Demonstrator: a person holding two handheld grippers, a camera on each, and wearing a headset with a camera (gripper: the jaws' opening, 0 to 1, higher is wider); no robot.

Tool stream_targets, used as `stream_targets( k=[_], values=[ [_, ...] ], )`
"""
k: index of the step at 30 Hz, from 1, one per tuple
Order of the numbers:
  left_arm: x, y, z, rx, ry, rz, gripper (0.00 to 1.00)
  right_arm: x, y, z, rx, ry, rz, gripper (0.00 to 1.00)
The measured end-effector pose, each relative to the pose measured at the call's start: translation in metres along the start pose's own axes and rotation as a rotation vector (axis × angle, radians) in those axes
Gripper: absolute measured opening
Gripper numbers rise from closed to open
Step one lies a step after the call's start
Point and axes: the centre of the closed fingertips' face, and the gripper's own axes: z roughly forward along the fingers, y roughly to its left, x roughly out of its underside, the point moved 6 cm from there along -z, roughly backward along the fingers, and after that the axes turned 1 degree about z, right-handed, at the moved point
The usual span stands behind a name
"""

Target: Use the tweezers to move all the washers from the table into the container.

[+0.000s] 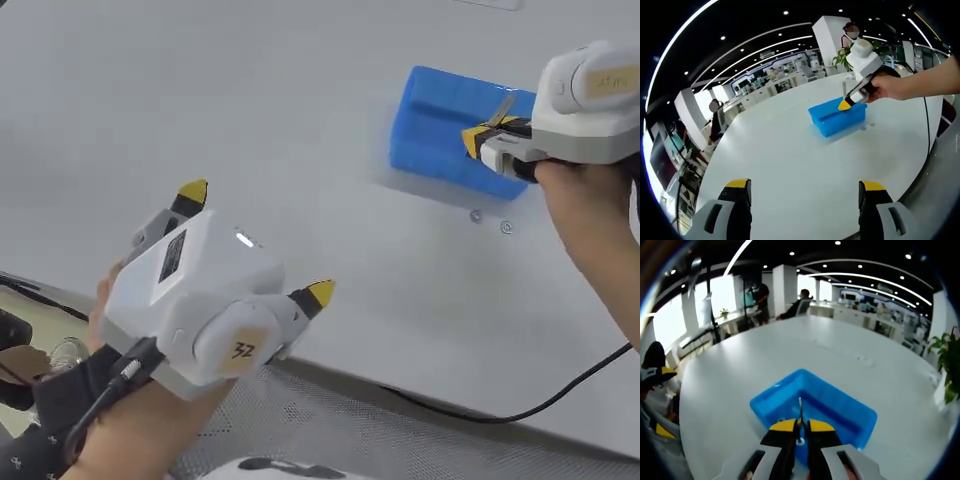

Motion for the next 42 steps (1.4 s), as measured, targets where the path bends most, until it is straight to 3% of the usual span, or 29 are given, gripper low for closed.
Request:
stream_targets(
  k=[8,16,30,36,42],
  values=[
    [0.0,0.0,-0.001,0.002,-0.006,0.0,0.91,-0.019,0.004,-0.027,-0.013,-0.076,0.045,0.04],
    [0.0,0.0,-0.001,0.001,-0.007,0.002,0.9,-0.021,0.015,-0.053,-0.024,-0.105,0.052,0.04],
    [0.0,-0.001,-0.001,0.004,-0.005,0.0,0.91,-0.001,0.027,-0.069,-0.038,-0.088,0.08,0.04],
    [0.0,-0.001,-0.001,0.003,-0.007,-0.004,0.91,0.014,0.029,-0.069,-0.035,-0.056,0.085,0.04],
    [-0.001,-0.002,-0.001,0.007,-0.008,-0.001,0.91,0.032,0.026,-0.059,-0.024,-0.03,0.089,0.05]
  ],
)
